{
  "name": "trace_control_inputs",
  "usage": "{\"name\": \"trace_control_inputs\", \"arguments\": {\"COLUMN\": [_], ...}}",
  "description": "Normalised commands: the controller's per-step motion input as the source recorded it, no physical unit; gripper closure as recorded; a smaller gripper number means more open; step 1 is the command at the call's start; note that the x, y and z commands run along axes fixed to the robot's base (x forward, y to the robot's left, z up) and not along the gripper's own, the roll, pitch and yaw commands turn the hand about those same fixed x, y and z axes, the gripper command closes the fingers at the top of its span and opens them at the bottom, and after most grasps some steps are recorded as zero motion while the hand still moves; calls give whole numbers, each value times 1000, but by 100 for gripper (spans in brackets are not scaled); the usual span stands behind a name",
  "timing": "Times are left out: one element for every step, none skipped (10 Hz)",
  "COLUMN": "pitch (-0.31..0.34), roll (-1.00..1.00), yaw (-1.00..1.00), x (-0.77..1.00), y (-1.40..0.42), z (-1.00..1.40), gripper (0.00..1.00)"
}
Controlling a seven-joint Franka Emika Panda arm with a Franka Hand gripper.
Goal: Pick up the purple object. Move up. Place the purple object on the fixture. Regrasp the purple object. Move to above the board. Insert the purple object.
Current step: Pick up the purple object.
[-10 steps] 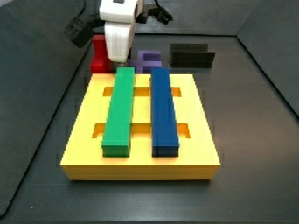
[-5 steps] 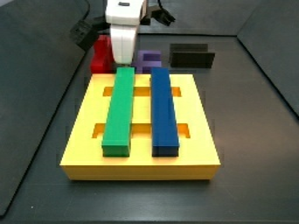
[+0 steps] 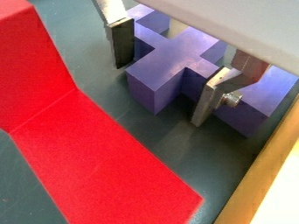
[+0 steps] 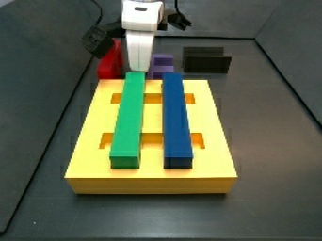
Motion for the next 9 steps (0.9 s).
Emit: {"name": "trace_control_inputs", "arguments": {"pitch": [10, 0, 0, 0, 0, 0, 0, 0, 0], "roll": [21, 0, 0, 0, 0, 0, 0, 0, 0], "yaw": [0, 0, 0, 0, 0, 0, 0, 0, 0], "x": [0, 0, 0, 0, 0, 0, 0, 0, 0], "y": [0, 0, 0, 0, 0, 0, 0, 0, 0], "z": [0, 0, 0, 0, 0, 0, 0, 0, 0], "gripper": [0, 0, 100, 100, 100, 100, 100, 100, 100]}}
